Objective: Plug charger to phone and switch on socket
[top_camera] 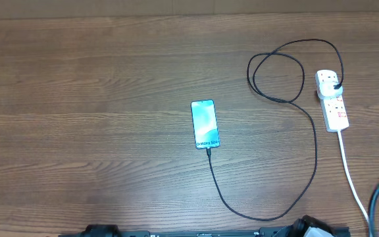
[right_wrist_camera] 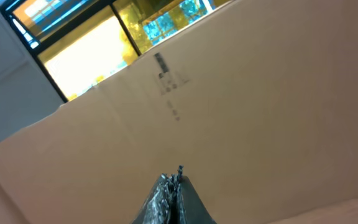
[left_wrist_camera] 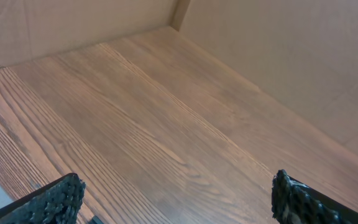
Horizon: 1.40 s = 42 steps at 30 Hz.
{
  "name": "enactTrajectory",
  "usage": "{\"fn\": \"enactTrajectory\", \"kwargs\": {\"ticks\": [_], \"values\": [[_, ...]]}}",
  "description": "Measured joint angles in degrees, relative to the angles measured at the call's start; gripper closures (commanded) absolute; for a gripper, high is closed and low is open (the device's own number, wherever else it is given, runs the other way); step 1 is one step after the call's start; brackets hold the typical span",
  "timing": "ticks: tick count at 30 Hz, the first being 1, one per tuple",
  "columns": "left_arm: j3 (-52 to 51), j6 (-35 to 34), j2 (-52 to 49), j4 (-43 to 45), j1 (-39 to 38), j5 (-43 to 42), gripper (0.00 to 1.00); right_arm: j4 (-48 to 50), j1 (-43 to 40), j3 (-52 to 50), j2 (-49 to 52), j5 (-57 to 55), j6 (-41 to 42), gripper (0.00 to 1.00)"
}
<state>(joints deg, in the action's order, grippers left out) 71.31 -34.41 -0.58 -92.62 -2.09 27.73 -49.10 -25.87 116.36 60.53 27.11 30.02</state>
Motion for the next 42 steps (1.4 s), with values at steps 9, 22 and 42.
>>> {"fn": "enactTrajectory", "kwargs": {"ticks": [9,22,42], "values": [[-0.02,-0.2,0.0,0.28,0.0,-0.04,0.0,-6.36,4.66,-0.87,-7.19,0.37,0.0,0.96],[-10.88,-2.05,0.02,28.59,0.0,-7.08,0.01,-5.4,12.09,-4.44,-18.86,0.74,-0.02,0.96],[-63.73,11.85,-0.07,87.78,-0.02,-22.62,0.01,-2.6,17.73,-5.09,-25.2,2.54,-0.04,0.96]]}}
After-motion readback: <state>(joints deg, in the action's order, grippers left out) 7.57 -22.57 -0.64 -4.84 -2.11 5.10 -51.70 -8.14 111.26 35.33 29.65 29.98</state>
